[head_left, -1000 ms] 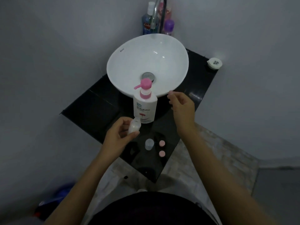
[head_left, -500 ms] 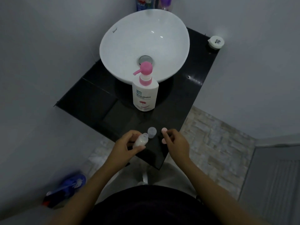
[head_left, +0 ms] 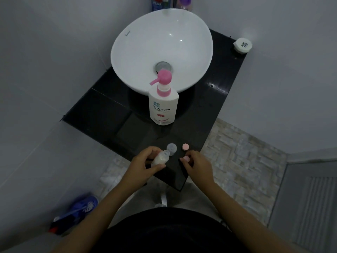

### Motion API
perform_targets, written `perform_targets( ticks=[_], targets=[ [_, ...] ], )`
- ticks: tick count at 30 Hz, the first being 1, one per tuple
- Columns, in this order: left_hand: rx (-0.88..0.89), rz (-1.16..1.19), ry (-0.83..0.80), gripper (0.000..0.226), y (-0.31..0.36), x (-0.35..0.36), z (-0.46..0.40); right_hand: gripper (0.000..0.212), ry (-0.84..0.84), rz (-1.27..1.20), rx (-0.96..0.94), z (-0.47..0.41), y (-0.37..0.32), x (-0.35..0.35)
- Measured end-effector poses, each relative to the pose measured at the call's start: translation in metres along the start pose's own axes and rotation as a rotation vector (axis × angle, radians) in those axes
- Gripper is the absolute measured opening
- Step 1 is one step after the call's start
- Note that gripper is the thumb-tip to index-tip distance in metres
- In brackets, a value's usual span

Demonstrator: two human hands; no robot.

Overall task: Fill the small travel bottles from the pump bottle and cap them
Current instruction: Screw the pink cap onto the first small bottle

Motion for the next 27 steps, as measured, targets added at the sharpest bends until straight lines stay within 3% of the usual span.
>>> perform_targets(
  ticks=[4,9,12,18,24,27],
  targets=[
    [-0.004,-0.007,-0.007,0.032,0.003,0.000,-0.001,0.016,-0.022,-0.148,0.084,0.000,-0.004,-0.010],
    [0.053,-0.022,0.002,0.032,0.023,-0.006,-0.002,0.010,-0.090,-0.668,0.212,0.008,-0.041,-0.057],
    [0.122,-0.085,0.005,0.032,0.041,-0.011,-0.004,0.016,-0.194,-0.852,0.153,0.011,-0.073,-0.092],
    [0.199,-0.190,-0.025,0.034,0.065,-0.019,-0.010,0.024,-0.264,-0.832,0.016,0.011,-0.104,-0.126],
    [0.200,-0.344,-0.060,0.039,0.067,-0.022,-0.009,0.024,-0.249,-0.528,-0.218,0.006,-0.119,-0.139],
    [0.196,-0.352,-0.065,0.039,0.069,-0.023,-0.008,0.018,-0.241,-0.457,-0.198,0.004,-0.120,-0.139]
  ],
)
Point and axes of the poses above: each hand's wrist, its own z-axis away from the middle knuckle, its own x-axis out of the palm, y = z × x, the point moved 5 cm from there along -z, towards the middle knuckle, and after that the axes turned 5 degrees about x, right-handed, at the moved point
